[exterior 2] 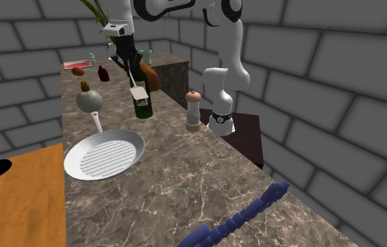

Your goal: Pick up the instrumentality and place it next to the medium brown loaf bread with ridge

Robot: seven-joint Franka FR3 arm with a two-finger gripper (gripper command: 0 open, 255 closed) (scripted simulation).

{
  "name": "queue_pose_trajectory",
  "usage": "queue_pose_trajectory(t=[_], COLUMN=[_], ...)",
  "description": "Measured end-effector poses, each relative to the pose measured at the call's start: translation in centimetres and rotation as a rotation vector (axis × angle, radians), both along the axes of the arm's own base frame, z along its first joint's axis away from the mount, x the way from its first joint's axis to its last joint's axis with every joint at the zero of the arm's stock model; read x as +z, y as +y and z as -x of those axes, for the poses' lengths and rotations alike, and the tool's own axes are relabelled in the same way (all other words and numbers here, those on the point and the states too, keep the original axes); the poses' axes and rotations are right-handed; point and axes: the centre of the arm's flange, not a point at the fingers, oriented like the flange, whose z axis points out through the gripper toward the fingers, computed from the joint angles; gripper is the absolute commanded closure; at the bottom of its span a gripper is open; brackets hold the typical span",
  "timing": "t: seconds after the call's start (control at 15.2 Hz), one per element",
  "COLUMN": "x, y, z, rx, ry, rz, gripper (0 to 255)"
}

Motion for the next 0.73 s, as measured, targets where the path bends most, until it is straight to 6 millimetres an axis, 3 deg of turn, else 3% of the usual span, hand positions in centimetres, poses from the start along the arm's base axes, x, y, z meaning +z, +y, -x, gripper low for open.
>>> queue_pose_trajectory(t=[0.73], x=[-0.3], y=[-11.7], z=[8.4], rx=[-0.004], ry=[0.005], rz=[-0.005], gripper=[255])
